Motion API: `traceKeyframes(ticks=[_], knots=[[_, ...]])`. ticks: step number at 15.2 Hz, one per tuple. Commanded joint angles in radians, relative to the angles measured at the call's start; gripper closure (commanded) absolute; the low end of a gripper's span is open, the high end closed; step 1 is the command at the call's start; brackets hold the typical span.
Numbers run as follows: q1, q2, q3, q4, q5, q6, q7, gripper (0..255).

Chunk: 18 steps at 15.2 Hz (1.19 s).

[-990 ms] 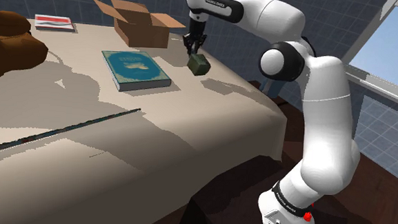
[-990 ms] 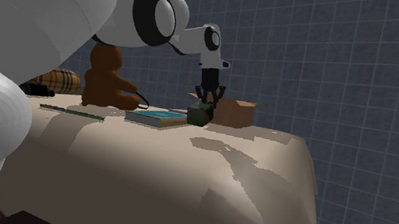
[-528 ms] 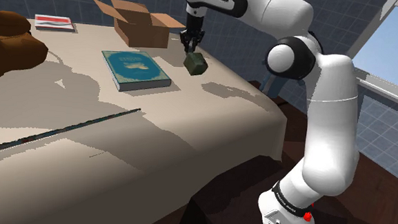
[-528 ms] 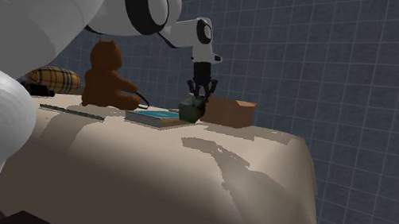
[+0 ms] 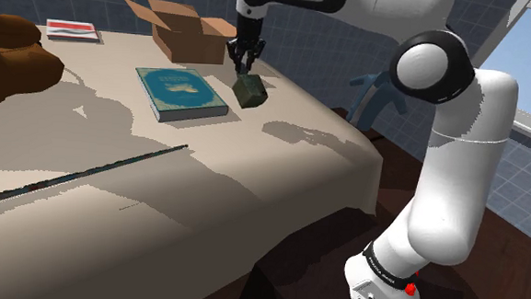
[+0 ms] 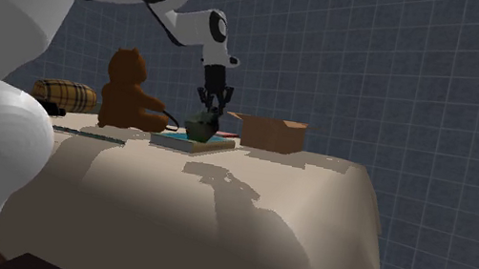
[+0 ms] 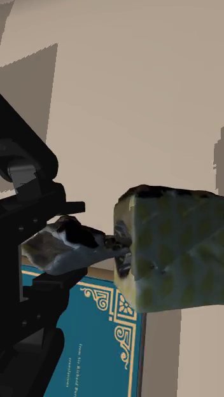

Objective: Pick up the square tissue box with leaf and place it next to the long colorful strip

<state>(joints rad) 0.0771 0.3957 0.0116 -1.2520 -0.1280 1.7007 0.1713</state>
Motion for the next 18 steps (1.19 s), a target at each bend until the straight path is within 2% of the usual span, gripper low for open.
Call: traceKeyframes(ticks=[1, 10, 18], knots=[[0.031, -0.026, 0.012, -0.028, -0.007, -0.003, 0.043, 255], [0.156, -0.113, 0.072, -0.107, -0.028, -0.036, 0.226, 255], [0.276, -0.115, 0.135, -0.066, -0.047, -0.104, 0.398, 255]])
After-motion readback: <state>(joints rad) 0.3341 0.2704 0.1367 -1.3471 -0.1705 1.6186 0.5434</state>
